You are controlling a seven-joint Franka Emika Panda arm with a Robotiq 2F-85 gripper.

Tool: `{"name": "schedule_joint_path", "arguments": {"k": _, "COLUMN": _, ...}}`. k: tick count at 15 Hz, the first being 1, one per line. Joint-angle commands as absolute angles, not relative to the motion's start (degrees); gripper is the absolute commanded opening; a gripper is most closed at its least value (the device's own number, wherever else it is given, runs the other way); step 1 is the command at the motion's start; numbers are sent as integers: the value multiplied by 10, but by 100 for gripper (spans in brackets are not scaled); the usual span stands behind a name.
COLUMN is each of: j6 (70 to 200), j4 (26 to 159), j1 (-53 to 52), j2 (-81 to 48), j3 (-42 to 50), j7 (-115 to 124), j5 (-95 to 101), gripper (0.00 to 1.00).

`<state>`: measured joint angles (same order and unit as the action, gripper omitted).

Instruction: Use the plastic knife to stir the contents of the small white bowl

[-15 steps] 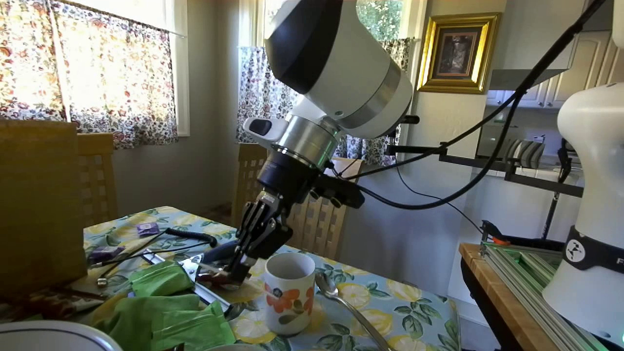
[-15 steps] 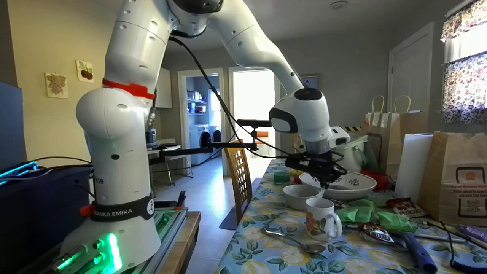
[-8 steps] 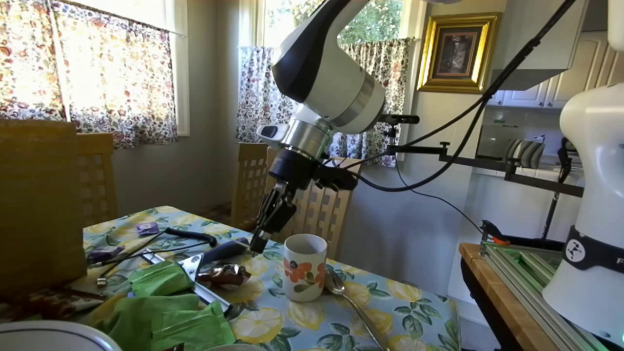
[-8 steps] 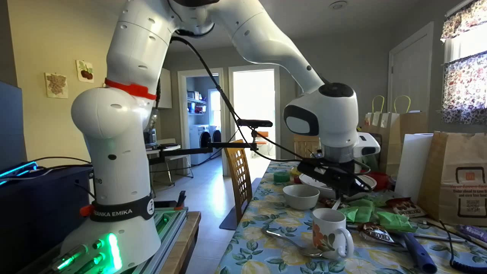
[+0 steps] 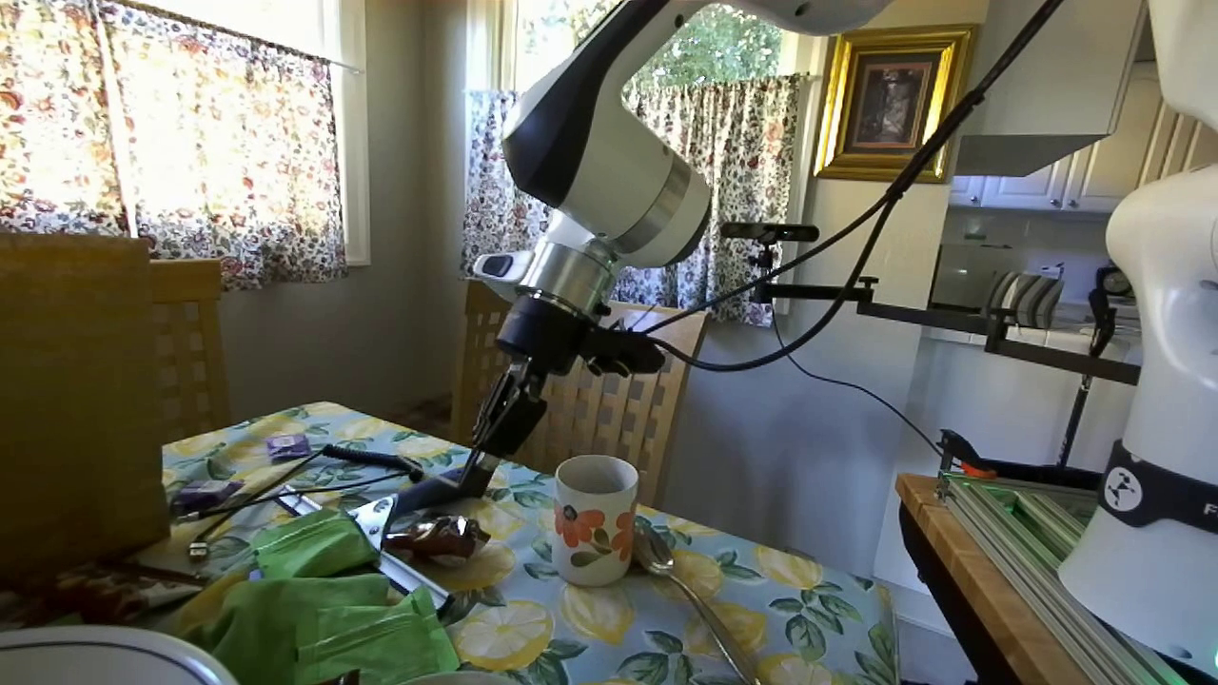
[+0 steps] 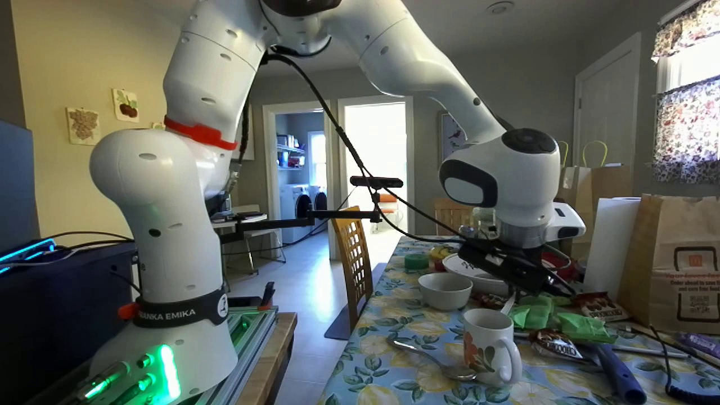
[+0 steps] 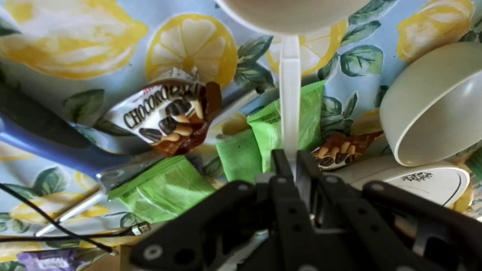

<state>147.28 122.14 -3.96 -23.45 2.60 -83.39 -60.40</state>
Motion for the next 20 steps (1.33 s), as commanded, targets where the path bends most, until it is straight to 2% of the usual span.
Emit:
{"name": "schedule_joint_path", "arguments": {"k": 1, "j6": 1456, "j4": 1183, "j1": -10, "j2": -263, "j3": -4, "j7": -820, "j5": -558, "gripper": 3}}
{"name": "schedule_joint_path", "arguments": {"k": 12, "j6": 1311, "j4": 1170, "j1": 37, "j2": -270, "j3": -34, "j7": -798, "j5": -610, "gripper": 3}}
{"name": "schedule_joint_path", "arguments": {"k": 20, "j6": 1321, "j4": 1161, "j1": 31, "j2": -312, "j3": -29, "j7": -785, "j5": -603, "gripper": 3}}
